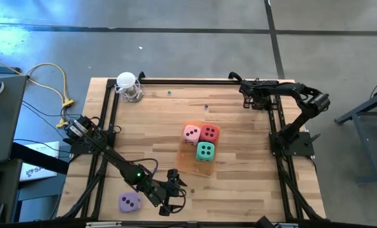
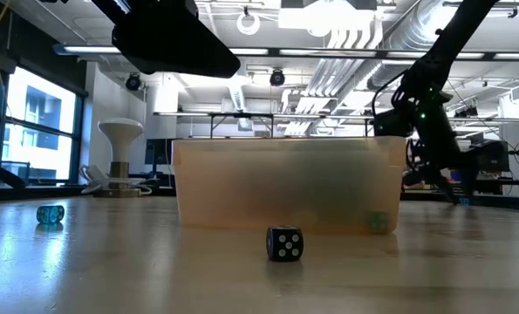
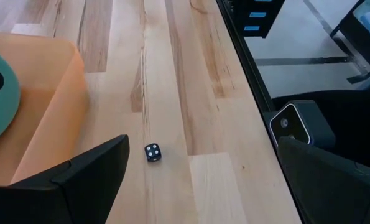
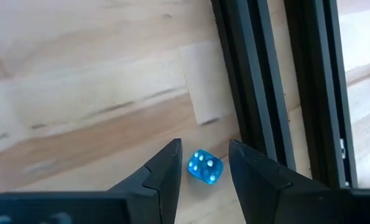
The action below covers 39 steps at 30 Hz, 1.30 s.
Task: Pick & Place Dice
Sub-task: Put the small blue die into the orange bin
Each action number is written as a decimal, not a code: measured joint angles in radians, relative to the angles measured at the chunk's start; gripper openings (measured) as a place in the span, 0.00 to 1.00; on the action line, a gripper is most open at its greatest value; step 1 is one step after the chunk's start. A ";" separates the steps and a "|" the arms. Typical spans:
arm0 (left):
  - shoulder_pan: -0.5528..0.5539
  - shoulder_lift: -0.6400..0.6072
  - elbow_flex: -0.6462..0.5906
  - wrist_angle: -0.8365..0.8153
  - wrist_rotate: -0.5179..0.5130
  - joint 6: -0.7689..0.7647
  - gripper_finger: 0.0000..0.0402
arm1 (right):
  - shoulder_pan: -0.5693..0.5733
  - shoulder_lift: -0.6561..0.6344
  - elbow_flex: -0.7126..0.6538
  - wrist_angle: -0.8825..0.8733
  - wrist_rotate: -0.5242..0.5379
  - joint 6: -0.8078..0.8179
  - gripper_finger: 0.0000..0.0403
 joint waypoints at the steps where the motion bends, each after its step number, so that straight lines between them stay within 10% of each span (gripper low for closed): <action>1: 0.000 0.000 0.000 0.000 0.000 0.000 0.99 | 0.000 0.000 0.000 -0.006 -0.005 0.000 0.32; 29: 0.000 0.000 0.000 0.000 0.000 -0.011 0.99 | 0.014 -0.011 -0.053 0.090 -0.062 -0.149 0.11; 39: 0.000 0.000 0.000 0.006 0.000 -0.011 0.99 | 0.147 -0.219 -0.060 0.060 -0.165 -0.197 0.10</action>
